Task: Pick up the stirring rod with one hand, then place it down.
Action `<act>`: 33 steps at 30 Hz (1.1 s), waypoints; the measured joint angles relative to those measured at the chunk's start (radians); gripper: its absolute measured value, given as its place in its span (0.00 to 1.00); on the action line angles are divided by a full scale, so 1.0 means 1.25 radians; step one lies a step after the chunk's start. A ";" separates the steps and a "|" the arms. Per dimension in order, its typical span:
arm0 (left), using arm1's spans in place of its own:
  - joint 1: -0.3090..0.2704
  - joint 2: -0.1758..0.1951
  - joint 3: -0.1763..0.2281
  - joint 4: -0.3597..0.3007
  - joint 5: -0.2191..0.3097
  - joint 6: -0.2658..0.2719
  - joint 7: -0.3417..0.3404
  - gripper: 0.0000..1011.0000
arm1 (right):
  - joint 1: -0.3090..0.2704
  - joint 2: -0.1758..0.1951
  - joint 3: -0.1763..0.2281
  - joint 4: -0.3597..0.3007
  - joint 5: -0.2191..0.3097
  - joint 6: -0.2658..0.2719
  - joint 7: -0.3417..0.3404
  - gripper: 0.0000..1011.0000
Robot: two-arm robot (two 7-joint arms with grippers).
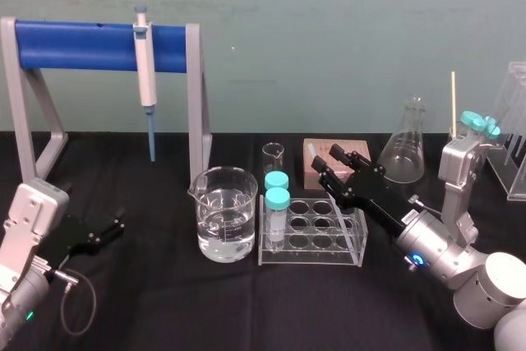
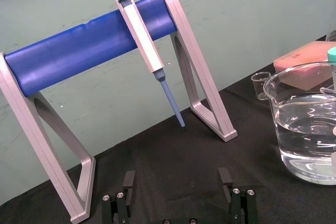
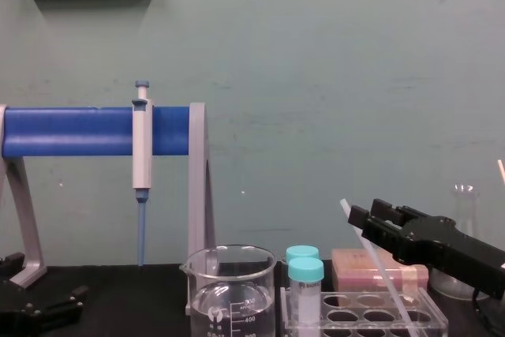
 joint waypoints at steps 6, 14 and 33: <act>0.000 0.000 0.000 0.000 0.000 0.000 0.000 0.99 | 0.000 0.000 0.000 0.000 0.000 -0.001 0.000 0.64; 0.000 0.000 0.000 0.000 0.000 0.000 0.000 0.99 | 0.000 0.000 0.000 0.000 0.001 -0.001 0.001 0.88; 0.000 0.000 0.000 0.000 0.000 0.000 0.000 0.99 | -0.019 0.014 0.021 -0.066 -0.014 -0.020 -0.051 0.99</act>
